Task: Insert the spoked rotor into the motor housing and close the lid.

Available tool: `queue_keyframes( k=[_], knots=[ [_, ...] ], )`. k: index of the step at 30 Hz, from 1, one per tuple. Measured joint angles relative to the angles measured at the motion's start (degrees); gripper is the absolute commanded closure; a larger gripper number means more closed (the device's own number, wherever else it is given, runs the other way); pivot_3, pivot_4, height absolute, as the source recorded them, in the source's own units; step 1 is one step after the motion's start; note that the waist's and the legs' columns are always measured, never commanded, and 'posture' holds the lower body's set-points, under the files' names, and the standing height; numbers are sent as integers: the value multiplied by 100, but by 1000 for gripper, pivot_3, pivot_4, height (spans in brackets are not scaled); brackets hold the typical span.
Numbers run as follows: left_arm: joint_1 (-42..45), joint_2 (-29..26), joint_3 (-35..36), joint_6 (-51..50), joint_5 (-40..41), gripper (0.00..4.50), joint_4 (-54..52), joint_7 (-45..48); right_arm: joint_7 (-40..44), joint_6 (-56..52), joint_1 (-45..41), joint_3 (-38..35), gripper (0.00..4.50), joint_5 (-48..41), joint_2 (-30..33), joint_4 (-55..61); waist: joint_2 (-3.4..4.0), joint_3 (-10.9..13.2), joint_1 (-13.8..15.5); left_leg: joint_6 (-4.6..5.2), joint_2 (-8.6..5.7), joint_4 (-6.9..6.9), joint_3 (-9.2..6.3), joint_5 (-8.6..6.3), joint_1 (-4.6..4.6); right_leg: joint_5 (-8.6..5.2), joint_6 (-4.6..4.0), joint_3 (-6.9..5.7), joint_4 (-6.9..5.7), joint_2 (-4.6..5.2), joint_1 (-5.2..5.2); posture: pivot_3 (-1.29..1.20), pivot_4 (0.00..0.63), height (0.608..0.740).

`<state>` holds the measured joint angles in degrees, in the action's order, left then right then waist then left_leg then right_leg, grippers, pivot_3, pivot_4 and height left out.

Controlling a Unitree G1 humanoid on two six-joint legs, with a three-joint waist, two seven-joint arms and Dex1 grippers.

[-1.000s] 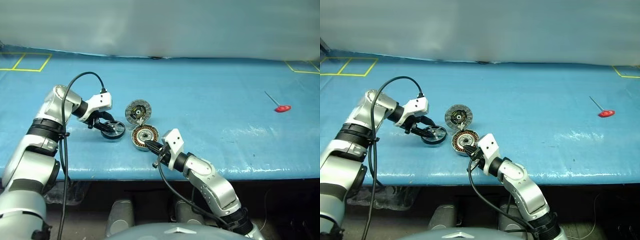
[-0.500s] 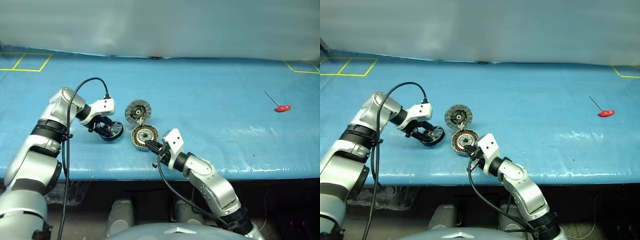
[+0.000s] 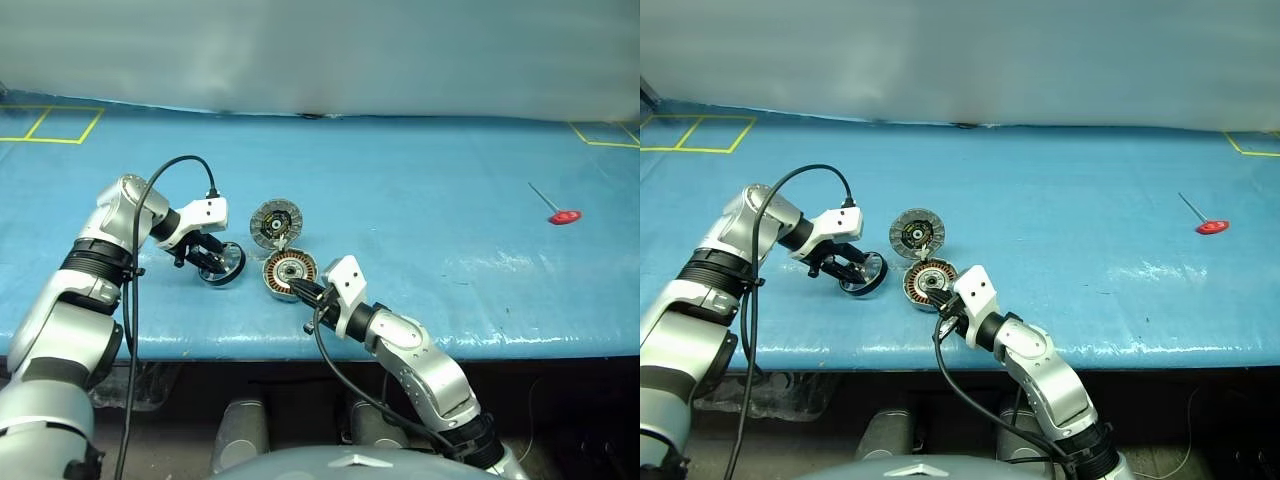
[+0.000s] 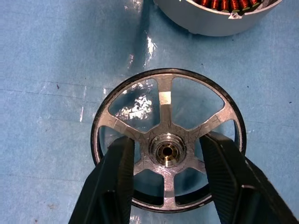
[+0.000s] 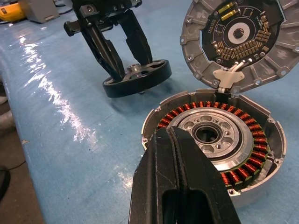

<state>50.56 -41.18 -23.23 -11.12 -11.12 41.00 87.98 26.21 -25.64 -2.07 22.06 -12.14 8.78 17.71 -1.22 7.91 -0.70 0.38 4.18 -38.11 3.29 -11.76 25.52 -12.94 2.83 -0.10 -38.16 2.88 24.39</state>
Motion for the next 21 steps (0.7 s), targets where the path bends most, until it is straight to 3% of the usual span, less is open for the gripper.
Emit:
queue_keyframes(
  k=[7, 8, 10, 17, 21],
  knots=[
    [-44, -186, 7, 1, 4, 2632, -127, 73, 4, -1, -104, -6, 4500, 3, -9, -5, 0, 0, -18, 0, 2, 0, -1, 0, 0, 3, -5, 1, -2, -4, 2, 0, 150, 740],
    [-68, -258, 23, -1, 13, 2853, -211, 87, 5, -3, -121, -9, 4500, 2, -9, -5, 0, 0, -17, 0, 4, 1, -1, 0, 0, 4, -7, 1, -2, -5, 2, 0, 150, 740],
    [-222, -524, 101, -13, 75, 3266, -550, 160, 9, -14, -133, -11, 4500, 0, -3, -7, 0, 0, -21, 0, 6, 3, -1, 0, 0, 4, -10, 1, -2, -5, 3, 0, 150, 740],
    [-1411, -1693, 647, -342, 777, 3266, -2403, 410, 80, -61, -221, -215, 4500, -30, 160, -37, 1, 1, -46, -2, 22, 3, 6, 0, 0, 3, -17, 4, -3, -15, 6, 0, 150, 740],
    [-2134, -1952, 1146, -738, 1264, 3266, -3470, 357, 141, -61, -332, -402, 4500, -73, 220, -94, 1, 1, 12, -9, 29, -2, 6, 5, -2, 0, -13, 3, -3, -20, 4, 0, 150, 740]
  ],
)
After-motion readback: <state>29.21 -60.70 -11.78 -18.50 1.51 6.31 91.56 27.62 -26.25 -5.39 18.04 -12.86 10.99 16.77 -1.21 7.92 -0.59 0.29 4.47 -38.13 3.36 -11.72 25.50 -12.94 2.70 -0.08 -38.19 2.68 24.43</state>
